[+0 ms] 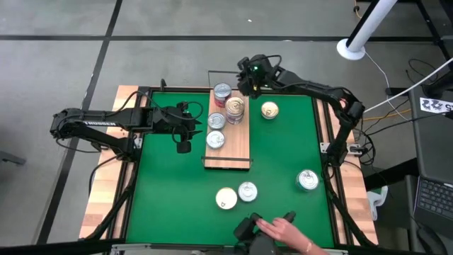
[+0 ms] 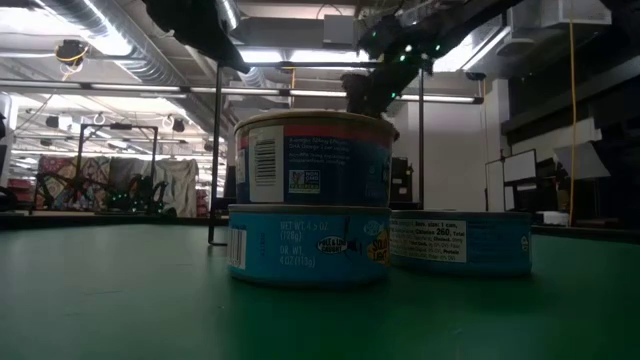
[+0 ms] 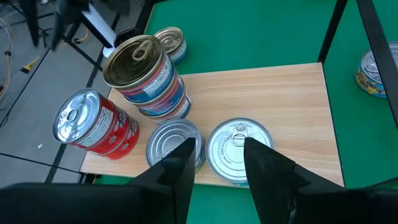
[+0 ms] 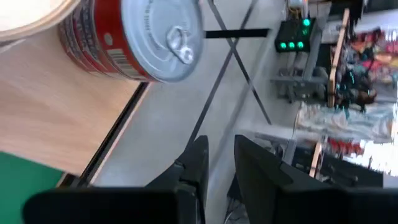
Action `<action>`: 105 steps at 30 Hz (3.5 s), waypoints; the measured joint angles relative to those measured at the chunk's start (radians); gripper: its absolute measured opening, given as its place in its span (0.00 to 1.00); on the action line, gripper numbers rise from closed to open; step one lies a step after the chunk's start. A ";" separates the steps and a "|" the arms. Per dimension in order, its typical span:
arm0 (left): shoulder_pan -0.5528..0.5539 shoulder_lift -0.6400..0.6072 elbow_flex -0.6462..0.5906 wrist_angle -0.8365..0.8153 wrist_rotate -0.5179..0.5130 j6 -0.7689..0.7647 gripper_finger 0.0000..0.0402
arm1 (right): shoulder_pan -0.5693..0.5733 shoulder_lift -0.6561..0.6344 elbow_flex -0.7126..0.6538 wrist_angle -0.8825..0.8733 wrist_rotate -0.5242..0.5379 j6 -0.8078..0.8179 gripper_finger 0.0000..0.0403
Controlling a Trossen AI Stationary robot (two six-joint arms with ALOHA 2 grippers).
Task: Stack canned seafood by type on shelf
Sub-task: Put the dark blue tuna can on the shelf
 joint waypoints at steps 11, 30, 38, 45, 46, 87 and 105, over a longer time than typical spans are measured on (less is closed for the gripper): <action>0.000 0.000 0.000 0.000 0.000 0.000 0.33 | -0.001 -0.194 0.000 -0.260 0.232 0.277 0.19; 0.000 0.000 0.000 0.000 0.000 0.007 0.33 | -0.002 -0.238 -0.004 -0.829 -0.009 0.782 0.19; 0.000 0.000 0.000 0.000 0.000 0.007 0.33 | -0.002 -0.237 -0.139 -0.834 -0.098 0.786 0.19; 0.000 0.000 0.000 0.000 0.000 0.008 0.33 | -0.001 -0.237 -0.306 -0.698 -0.076 0.776 0.19; 0.000 0.000 0.000 0.000 0.000 0.008 0.33 | -0.001 -0.237 -0.328 -0.670 -0.058 0.761 0.19; 0.000 0.000 0.000 0.000 0.000 0.008 0.33 | -0.001 -0.107 -0.446 -0.388 0.095 0.679 0.28; 0.000 0.000 0.000 0.000 0.001 0.007 0.33 | 0.000 -0.107 -0.448 -0.399 0.106 0.678 0.01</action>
